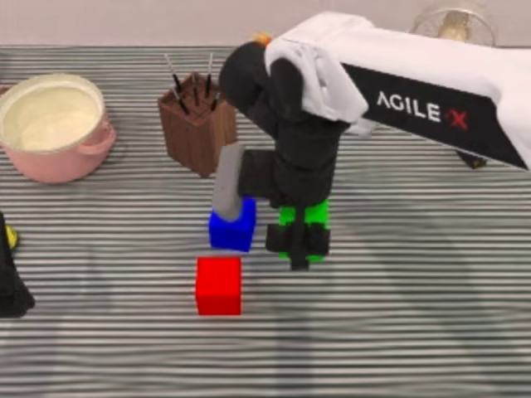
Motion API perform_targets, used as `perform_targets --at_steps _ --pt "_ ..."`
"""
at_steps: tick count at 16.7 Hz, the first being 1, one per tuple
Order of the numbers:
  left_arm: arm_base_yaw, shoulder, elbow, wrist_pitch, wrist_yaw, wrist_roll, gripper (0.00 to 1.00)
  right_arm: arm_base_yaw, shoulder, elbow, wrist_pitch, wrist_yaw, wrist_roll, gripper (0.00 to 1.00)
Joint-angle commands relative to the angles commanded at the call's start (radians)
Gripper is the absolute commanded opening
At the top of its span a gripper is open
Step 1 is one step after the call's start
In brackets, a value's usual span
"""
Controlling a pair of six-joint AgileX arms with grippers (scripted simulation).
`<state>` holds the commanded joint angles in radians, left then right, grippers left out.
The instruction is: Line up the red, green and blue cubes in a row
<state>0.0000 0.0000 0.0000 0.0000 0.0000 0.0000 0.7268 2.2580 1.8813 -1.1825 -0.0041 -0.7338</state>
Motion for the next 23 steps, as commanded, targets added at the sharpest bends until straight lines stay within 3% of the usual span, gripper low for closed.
perform_targets --at_steps 3,8,16,21,23 --pt "0.0 0.0 0.0 0.0 0.0 0.0 1.0 0.065 -0.028 -0.028 0.002 0.0 -0.028 0.0" --pt "0.0 0.0 0.0 0.0 0.0 0.0 1.0 0.063 -0.023 -0.027 0.005 -0.001 -0.026 0.0" --pt "0.0 0.0 0.0 0.0 0.0 0.0 1.0 0.064 0.035 -0.183 0.221 0.0 -0.028 0.0" --pt "0.0 0.0 0.0 0.0 0.0 0.0 1.0 0.066 0.041 -0.198 0.24 0.001 -0.029 0.0" --pt "0.0 0.0 0.0 0.0 0.0 0.0 1.0 0.066 0.041 -0.198 0.24 0.001 -0.029 0.15"
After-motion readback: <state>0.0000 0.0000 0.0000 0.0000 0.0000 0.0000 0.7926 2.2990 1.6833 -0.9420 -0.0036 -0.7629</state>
